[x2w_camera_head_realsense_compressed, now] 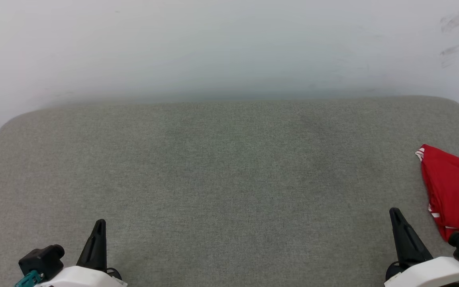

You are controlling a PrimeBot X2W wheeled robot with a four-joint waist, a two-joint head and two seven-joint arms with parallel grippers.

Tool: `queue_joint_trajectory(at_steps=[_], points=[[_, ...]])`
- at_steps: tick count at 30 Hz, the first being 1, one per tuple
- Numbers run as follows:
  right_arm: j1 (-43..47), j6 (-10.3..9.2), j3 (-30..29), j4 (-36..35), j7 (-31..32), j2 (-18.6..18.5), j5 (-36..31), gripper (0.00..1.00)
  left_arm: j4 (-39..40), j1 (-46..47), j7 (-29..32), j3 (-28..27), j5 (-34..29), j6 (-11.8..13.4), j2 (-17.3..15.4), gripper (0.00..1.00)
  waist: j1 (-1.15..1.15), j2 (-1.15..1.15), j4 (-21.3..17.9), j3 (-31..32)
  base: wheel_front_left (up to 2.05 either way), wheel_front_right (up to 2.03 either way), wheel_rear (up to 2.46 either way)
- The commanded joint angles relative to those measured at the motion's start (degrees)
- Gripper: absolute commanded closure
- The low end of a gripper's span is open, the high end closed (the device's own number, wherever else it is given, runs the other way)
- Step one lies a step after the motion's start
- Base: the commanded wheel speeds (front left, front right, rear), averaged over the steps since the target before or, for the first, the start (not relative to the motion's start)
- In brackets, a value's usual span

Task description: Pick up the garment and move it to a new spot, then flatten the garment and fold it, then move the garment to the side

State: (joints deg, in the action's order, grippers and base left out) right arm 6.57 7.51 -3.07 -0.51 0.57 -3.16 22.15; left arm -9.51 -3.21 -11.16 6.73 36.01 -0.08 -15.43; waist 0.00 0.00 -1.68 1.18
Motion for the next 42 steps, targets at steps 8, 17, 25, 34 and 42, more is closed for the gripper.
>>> queue_joint_trajectory(at_steps=[8, 17, 25, 34, 42], points=[[-3.19, 0.0, -0.06, 1.23, 0.42, -0.64, 9.77, 1.0, 0.07, 2.57, 2.27, -2.23, 7.51, -1.14, 1.22, 1.0, 0.0, 0.0, 0.13, -0.1, 0.0, 0.0, 0.0], [-4.49, -0.01, -0.16, 2.95, 0.88, -0.81, 18.08, 1.0, -0.51, 3.58, 4.32, -3.71, 13.98, -2.01, 2.7, 1.0, 0.0, 0.0, 0.27, -0.21, 0.0, 0.0, 0.0], [-5.56, -0.01, -0.3, 4.35, 1.3, -0.9, 24.76, 1.0, -1.0, 4.38, 5.98, -4.94, 19.21, -2.67, 3.94, 1.0, 0.0, 0.0, 0.39, -0.31, 0.0, 0.0, 0.0], [-6.62, -0.01, -0.48, 5.79, 1.74, -0.97, 31.58, 1.0, -1.48, 5.18, 7.68, -6.19, 24.59, -3.4, 5.18, 1.0, 0.0, 0.0, 0.52, -0.42, 0.0, 0.0, 0.0], [-7.55, -0.01, -0.67, 7.01, 2.12, -0.99, 37.11, 1.0, -1.9, 5.78, 9.08, -7.17, 28.98, -3.98, 6.2, 1.0, 0.0, 0.0, 0.64, -0.52, 0.0, 0.0, 0.0]])
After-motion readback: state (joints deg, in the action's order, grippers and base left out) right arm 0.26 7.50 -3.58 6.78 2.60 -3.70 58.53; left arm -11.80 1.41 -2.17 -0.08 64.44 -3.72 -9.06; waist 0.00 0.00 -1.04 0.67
